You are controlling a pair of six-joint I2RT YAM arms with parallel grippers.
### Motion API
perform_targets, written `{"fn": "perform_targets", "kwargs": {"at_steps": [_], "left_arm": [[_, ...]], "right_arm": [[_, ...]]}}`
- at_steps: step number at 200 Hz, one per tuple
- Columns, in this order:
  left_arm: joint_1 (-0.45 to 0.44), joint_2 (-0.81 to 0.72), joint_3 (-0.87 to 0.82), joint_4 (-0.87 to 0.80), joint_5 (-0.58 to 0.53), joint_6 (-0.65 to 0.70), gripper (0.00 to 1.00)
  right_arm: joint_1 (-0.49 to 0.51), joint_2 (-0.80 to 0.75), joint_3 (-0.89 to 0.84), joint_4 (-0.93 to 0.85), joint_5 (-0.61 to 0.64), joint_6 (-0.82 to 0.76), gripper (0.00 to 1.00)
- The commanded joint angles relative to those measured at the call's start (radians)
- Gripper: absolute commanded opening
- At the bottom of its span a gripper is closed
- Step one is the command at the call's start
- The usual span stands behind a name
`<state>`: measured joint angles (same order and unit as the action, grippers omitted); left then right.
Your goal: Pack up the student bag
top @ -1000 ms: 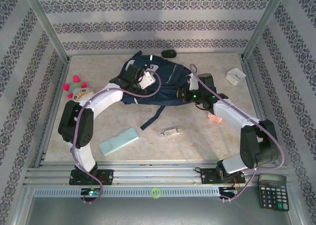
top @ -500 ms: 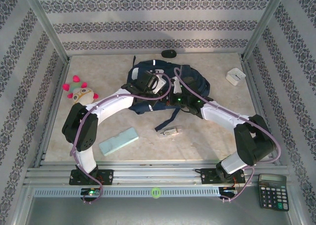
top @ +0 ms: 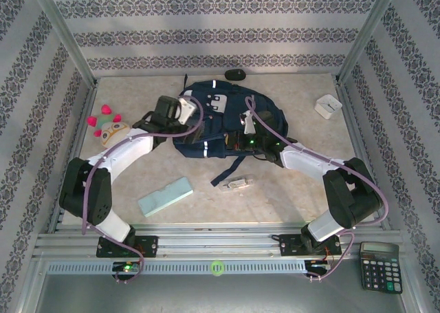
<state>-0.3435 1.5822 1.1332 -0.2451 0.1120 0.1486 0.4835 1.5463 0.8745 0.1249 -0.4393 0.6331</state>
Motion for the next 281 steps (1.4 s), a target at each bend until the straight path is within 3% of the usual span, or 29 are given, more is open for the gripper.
{"fn": "perform_targets", "kwargs": {"at_steps": [1,31,56,87,117,146,161,177,189,208,235,255,281], "left_arm": [[0.019,-0.015,-0.026,0.017,-0.067,-0.145,0.88],[0.02,0.02,-0.055,-0.019,-0.164,-0.295,0.76],[0.02,0.049,-0.099,0.009,-0.072,-0.371,0.56],[0.019,0.073,-0.166,0.111,-0.018,-0.471,0.48],[0.015,0.102,-0.156,0.122,-0.032,-0.483,0.43],[0.015,0.121,-0.132,0.087,-0.13,-0.446,0.25],[0.023,0.142,-0.109,0.067,-0.191,-0.397,0.2],[0.043,0.179,-0.068,0.048,-0.239,-0.359,0.21],[0.076,0.214,-0.026,0.043,-0.205,-0.363,0.24],[0.092,0.26,0.062,0.016,-0.204,-0.334,0.28],[0.09,0.231,0.136,-0.03,-0.16,-0.358,0.49],[0.091,0.126,0.082,0.005,-0.147,-0.433,0.63],[0.088,-0.007,-0.023,0.055,-0.088,-0.535,0.65]], "right_arm": [[-0.005,0.009,0.011,0.058,-0.018,0.0,0.0],[0.016,0.023,0.019,0.051,0.003,0.0,0.0],[0.041,0.043,0.041,0.044,0.014,0.005,0.0],[0.1,0.113,0.097,0.072,0.016,0.037,0.0],[0.171,0.205,0.181,0.101,0.004,0.072,0.0],[0.177,0.199,0.2,0.093,0.03,0.083,0.0],[0.156,0.15,0.189,0.042,0.04,0.079,0.2],[0.103,0.077,0.162,-0.029,0.03,0.077,0.43],[0.051,0.012,0.133,-0.088,0.032,0.083,0.52],[-0.059,-0.074,0.099,-0.204,0.028,0.088,0.55],[-0.24,-0.132,0.063,-0.343,0.052,0.073,0.56],[-0.351,-0.083,0.066,-0.359,-0.01,0.063,0.56],[-0.384,0.059,0.15,-0.331,-0.174,0.003,0.54]]}}
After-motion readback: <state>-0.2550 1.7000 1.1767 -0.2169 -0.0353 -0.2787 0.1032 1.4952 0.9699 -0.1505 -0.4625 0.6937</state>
